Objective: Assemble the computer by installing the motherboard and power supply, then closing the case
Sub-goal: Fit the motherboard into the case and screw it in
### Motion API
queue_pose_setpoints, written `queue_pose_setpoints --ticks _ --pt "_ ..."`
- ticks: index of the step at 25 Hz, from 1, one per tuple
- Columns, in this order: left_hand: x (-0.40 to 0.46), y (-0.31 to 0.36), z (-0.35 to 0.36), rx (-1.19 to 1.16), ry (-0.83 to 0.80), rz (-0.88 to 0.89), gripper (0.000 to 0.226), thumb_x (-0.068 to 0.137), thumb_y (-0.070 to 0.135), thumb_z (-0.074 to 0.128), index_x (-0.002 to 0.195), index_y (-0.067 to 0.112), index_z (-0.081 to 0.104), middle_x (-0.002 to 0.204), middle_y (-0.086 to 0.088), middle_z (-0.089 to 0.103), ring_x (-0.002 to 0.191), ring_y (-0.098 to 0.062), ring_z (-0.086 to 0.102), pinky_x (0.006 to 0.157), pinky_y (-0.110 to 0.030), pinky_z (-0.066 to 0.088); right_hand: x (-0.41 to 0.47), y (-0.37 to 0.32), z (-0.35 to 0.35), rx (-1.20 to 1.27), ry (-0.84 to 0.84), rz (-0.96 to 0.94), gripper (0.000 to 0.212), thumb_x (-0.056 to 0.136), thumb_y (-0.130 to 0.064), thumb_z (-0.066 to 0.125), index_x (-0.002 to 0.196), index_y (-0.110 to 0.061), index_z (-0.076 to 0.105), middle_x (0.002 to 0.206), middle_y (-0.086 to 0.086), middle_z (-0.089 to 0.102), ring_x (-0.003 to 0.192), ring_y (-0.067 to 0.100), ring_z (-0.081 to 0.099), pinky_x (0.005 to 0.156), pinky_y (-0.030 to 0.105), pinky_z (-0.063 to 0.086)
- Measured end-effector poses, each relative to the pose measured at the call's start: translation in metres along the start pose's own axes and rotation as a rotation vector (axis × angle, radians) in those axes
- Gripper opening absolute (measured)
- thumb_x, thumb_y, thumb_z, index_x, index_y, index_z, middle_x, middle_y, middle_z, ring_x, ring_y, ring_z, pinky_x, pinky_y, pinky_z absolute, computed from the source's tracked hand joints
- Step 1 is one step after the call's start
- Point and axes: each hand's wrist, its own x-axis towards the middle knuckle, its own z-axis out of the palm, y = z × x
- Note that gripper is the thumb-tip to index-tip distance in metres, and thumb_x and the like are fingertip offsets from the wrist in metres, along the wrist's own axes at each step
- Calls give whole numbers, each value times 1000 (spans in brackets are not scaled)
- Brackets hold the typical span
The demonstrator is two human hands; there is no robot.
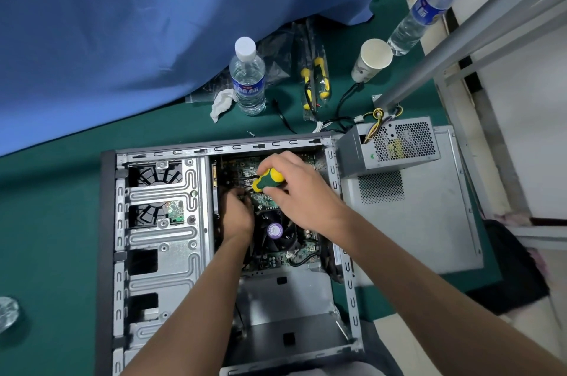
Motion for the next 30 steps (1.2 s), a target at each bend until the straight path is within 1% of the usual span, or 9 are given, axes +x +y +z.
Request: queue_pose_setpoints --ticks 4,7,10,12,15,20,25,28,30 --pt "-1 0 1 3 5 -32 9 101 16 46 94 21 44 91 1 52 83 -18 49 71 -26 33 3 -1 1 -30 -15 -12 26 92 -16 64 111 -32 56 112 -14 48 90 19 59 86 44 51" --pt "1 1 1 -31 13 -57 20 100 17 48 83 25 44 82 5 51 73 -12 46 61 -27 31 3 -4 2 -47 -38 -24 27 92 -14 66 110 -32 60 114 -16 51 90 17 58 86 40 50" --pt "2 1 2 -39 17 -29 26 101 15 48 79 29 44 80 5 51 69 -11 44 57 -18 30 4 -8 2 -78 -66 -45 28 92 -11 65 111 -31 62 118 -17 53 94 16 60 89 39 49" --pt "0 1 2 -26 21 -57 26 100 16 49 78 27 42 79 5 50 71 -12 44 60 -27 32 4 -10 2 -140 -85 -68 31 92 -6 64 113 -29 63 120 -16 54 91 15 59 88 38 49" --pt "-1 -1 2 73 14 -23 9 100 19 50 95 18 42 86 -1 51 86 -21 49 75 -30 34 6 -12 3 -175 -84 -67 34 91 -3 64 115 -27 64 122 -14 55 96 17 61 88 38 49" --pt "1 0 1 80 -1 13 4 102 18 48 102 16 44 95 -5 54 92 -21 50 78 -29 33 16 -14 2 -281 -57 -67 32 92 -13 66 122 -23 62 121 -3 59 101 27 61 86 36 49" --pt "-4 0 -3 128 -45 -11 17 102 17 47 117 11 46 101 -6 53 95 -22 48 81 -29 31 26 -21 6 -503 -27 -153 28 94 -26 64 117 -11 60 105 9 61 93 34 63 78 39 52" --pt "-11 3 -9 193 -66 26 35 99 10 47 134 8 47 118 -14 63 101 -31 58 80 -31 38 27 -29 5 -603 -70 -209 18 92 -11 65 108 -8 59 97 10 58 87 33 63 71 41 52" --pt "-20 8 -12 251 -72 108 40 92 0 48 132 4 52 117 -18 67 99 -34 62 78 -35 46 25 -34 7 -636 -125 -260 28 82 9 59 107 -5 59 96 10 54 89 33 59 71 42 51"
